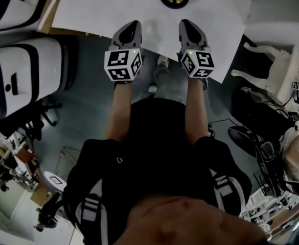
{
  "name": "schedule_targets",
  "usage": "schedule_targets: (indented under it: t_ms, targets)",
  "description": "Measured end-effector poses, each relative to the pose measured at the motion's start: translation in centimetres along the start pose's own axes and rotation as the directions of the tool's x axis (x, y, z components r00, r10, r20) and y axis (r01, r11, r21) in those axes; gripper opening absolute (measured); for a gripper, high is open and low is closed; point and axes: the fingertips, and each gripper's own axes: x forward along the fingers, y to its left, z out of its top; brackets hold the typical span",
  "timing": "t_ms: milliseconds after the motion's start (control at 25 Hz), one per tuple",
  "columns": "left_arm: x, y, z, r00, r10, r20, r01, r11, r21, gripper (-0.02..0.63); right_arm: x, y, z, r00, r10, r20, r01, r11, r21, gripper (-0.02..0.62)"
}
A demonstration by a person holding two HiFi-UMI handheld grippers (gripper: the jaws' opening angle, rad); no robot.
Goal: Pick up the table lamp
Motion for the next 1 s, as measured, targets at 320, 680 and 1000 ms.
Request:
schedule_targets:
  t_ms: [320, 680, 1000]
  targets:
    - [4.5, 0.7, 1.1, 0.999, -0.013, -0.038, 0.012, 1.0, -0.001, 0.009, 5.3, -1.8, -0.4, 0.996, 0.093, -0.005, -0.093, 0.995, -0.042, 0.114]
    - [9.1, 0.3, 0.4, 0.995, -0.035, -0.095, 0.035, 0.999, -0.007, 0.009, 10.3, -5.5, -2.3, 0.999, 0.049, -0.014, -0.049, 0.998, -0.042, 0.114]
    - [9.5, 3.2, -0.9, 0.99, 0.021, -0.137, -0.025, 0.999, -0.027, 0.009, 14.4, -7.5, -3.0, 1.0, -0.004, -0.018, 0.002, 0.992, -0.124, 0.128]
